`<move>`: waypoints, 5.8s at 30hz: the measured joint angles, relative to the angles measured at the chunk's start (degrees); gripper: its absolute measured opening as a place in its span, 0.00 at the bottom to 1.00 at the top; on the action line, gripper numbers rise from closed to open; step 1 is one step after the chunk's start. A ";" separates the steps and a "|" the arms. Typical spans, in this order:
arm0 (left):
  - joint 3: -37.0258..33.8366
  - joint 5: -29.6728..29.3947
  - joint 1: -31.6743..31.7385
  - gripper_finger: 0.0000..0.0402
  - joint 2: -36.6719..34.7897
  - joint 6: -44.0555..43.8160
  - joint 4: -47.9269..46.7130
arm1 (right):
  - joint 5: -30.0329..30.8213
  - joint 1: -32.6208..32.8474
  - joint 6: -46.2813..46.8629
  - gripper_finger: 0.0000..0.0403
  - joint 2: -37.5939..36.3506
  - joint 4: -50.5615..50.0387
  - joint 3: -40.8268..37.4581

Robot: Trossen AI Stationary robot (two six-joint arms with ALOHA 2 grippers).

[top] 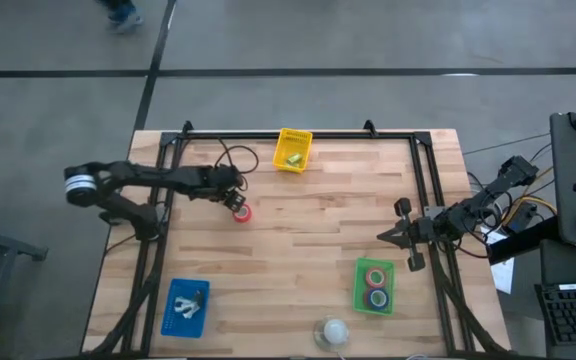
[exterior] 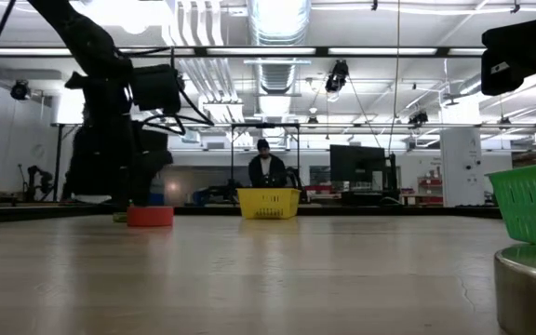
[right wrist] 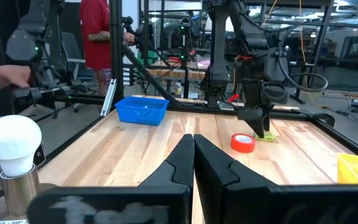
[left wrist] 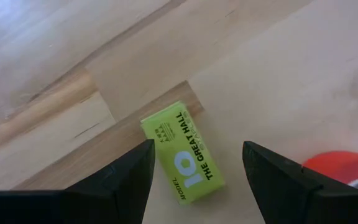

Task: Pick and place Stapler, Stapler remover, tape
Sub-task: Put the staple box into the yellow bin, then put the red tape into the green bin

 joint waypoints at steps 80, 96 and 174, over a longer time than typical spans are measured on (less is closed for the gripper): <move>24.46 2.69 2.09 0.32 16.19 15.73 26.87 | 0.00 -0.02 -0.02 0.02 0.02 0.00 0.02; 34.10 2.96 5.12 0.33 28.46 18.26 22.49 | 0.00 0.00 0.06 0.02 0.00 0.00 0.00; -1.51 14.84 -2.93 0.44 0.46 2.65 6.17 | 0.00 -0.02 -0.04 0.02 0.01 0.00 0.02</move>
